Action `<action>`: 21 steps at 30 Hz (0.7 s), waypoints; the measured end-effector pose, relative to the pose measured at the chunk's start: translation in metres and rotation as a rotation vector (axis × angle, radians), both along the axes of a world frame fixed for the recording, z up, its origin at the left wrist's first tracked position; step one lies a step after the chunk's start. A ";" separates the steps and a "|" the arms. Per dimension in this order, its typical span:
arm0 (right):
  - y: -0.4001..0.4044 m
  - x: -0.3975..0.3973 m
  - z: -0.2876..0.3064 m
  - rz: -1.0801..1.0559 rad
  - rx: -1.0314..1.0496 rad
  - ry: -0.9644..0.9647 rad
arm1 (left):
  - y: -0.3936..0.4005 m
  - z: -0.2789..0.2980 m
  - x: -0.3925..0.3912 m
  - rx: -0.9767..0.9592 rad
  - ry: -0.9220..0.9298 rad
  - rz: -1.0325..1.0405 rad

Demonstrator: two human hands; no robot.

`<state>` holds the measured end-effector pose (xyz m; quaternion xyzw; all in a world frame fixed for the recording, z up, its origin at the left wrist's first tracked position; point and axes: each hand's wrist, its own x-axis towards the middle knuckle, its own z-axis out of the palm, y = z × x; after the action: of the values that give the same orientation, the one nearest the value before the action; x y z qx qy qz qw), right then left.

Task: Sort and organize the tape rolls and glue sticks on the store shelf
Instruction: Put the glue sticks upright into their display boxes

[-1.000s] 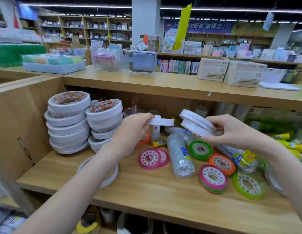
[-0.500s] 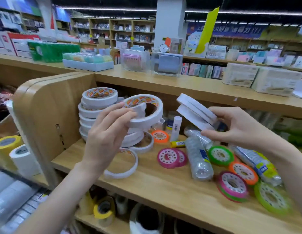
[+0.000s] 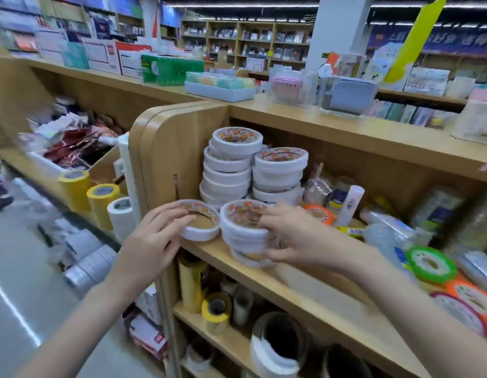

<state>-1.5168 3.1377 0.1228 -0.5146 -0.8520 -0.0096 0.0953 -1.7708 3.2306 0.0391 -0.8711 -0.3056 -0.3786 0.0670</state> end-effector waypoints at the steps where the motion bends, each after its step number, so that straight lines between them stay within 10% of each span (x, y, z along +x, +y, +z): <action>1: 0.002 0.001 -0.010 -0.036 -0.005 -0.057 | 0.001 -0.001 -0.001 -0.119 -0.005 -0.019; 4: -0.006 0.005 -0.022 -0.092 0.107 -0.015 | 0.000 -0.008 0.002 -0.390 -0.073 -0.056; 21: -0.026 0.032 -0.014 -0.350 0.159 0.286 | -0.020 0.019 0.046 -0.220 -0.311 -0.127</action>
<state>-1.4852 3.1118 0.1088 -0.6416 -0.7241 -0.0198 0.2523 -1.7243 3.2104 0.0585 -0.8217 -0.2963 -0.4763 -0.1007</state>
